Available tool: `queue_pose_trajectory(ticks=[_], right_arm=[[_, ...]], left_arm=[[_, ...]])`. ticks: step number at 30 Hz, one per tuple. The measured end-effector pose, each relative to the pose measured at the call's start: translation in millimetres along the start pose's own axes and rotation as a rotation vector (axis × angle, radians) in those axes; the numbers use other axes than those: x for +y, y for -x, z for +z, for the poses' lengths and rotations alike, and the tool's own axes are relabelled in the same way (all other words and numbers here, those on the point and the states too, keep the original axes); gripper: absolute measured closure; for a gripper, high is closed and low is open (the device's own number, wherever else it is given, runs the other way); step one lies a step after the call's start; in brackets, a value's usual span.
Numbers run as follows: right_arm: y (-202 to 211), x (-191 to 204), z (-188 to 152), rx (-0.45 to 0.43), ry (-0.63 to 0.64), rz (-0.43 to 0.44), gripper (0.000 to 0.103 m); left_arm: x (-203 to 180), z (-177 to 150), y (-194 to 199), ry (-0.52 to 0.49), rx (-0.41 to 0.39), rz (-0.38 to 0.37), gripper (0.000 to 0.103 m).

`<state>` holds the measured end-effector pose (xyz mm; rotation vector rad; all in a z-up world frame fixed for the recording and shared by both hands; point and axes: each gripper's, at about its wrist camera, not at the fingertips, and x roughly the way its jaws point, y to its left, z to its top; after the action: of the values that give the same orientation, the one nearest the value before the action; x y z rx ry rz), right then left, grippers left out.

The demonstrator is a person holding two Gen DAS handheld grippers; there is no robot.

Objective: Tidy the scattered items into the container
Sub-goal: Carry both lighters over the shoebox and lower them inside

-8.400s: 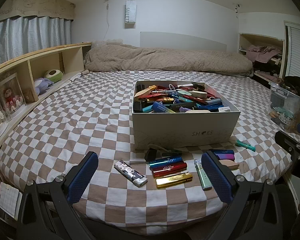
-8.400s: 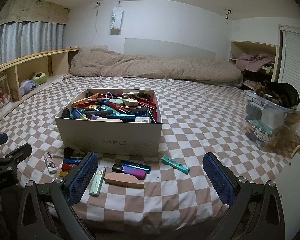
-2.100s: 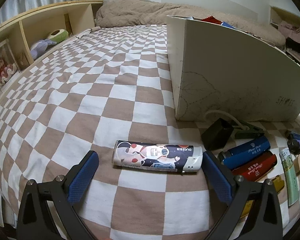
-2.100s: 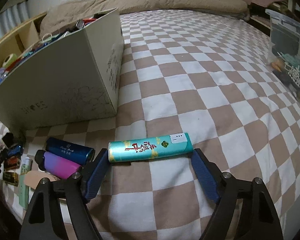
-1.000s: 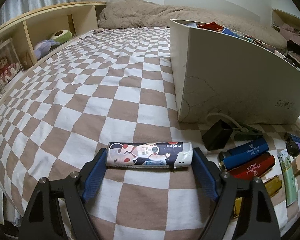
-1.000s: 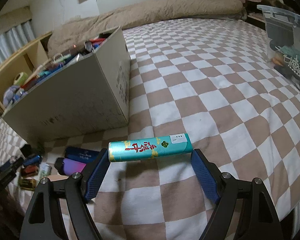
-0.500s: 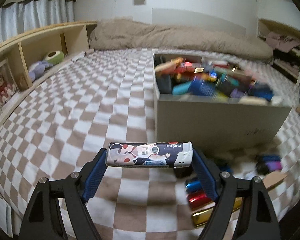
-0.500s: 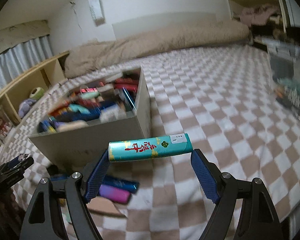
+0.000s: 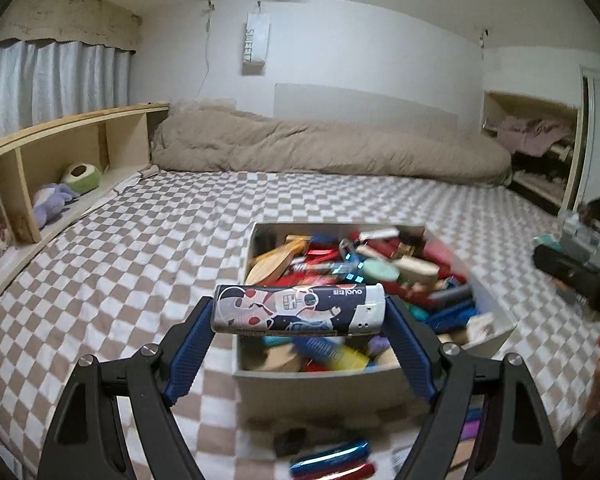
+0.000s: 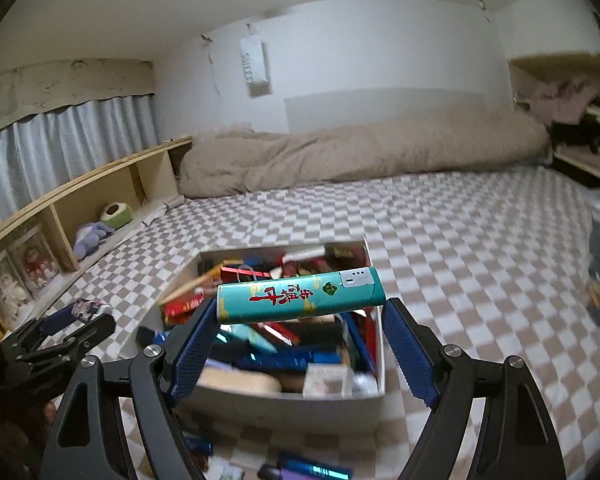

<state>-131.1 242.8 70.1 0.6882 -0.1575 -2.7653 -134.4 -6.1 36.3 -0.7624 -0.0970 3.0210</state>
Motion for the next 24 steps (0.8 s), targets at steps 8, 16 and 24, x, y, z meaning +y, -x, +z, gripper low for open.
queue_pose_trajectory(ticks=[8, 16, 24], right_arm=[[-30.8, -6.3, 24.3, 0.001, -0.020, 0.068, 0.020], [-79.7, -8.0, 7.9, 0.109, -0.032, 0.107, 0.020], [-100.8, -15.1, -1.9, 0.167, -0.052, 0.110, 0.020]], left_arm=[[-6.6, 21.1, -31.8, 0.068, 0.048, -0.051, 0.020], [-11.4, 25.8, -71.2, 0.103, 0.137, -0.043, 0.020], [-21.5, 26.0, -90.7, 0.099, 0.169, -0.049, 0.020]])
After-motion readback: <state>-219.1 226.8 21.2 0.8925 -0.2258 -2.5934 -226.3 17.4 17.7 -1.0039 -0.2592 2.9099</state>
